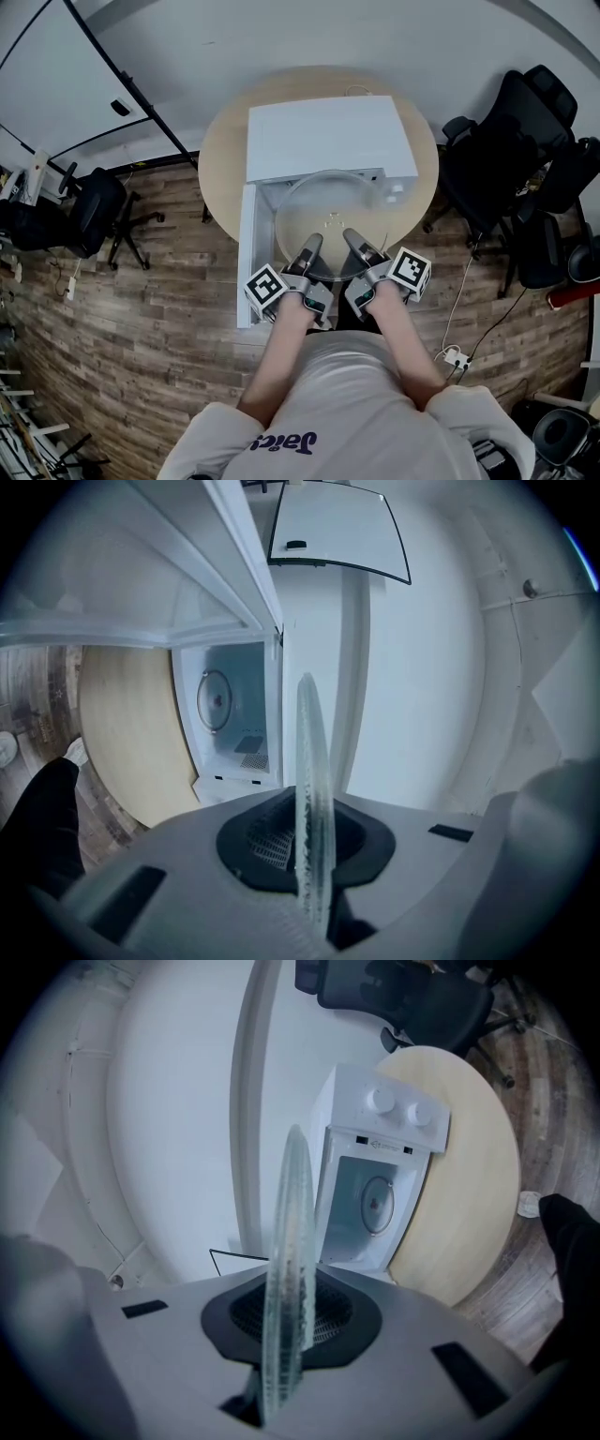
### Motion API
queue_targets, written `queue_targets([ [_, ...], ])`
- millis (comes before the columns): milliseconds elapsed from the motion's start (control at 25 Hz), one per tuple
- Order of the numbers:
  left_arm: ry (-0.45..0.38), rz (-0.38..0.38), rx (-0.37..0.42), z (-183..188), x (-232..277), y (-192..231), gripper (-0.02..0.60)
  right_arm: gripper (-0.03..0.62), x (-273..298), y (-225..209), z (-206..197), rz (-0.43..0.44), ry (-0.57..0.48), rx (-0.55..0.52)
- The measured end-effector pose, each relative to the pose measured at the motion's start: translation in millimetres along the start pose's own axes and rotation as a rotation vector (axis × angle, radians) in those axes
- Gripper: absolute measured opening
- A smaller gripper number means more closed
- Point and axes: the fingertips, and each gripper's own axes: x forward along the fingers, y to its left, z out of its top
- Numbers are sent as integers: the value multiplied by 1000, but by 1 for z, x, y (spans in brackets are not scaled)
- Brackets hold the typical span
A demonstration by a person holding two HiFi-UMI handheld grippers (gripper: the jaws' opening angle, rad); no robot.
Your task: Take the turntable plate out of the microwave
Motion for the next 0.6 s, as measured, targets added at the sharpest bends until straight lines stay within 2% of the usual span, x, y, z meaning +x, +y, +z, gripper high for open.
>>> queue_targets([
  [160, 13, -38, 25, -4, 3, -20, 34, 34, -3, 18, 4, 26, 3, -61],
  [280, 32, -46, 76, -5, 4, -27, 35, 34, -5, 25, 6, 24, -3, -104],
  [440, 48, -44, 151, -4, 6, -34, 35, 34, -4, 27, 7, 52, -13, -76],
  [600, 49, -25, 164, -5, 5, -31, 35, 34, -4, 26, 7, 52, -15, -62],
])
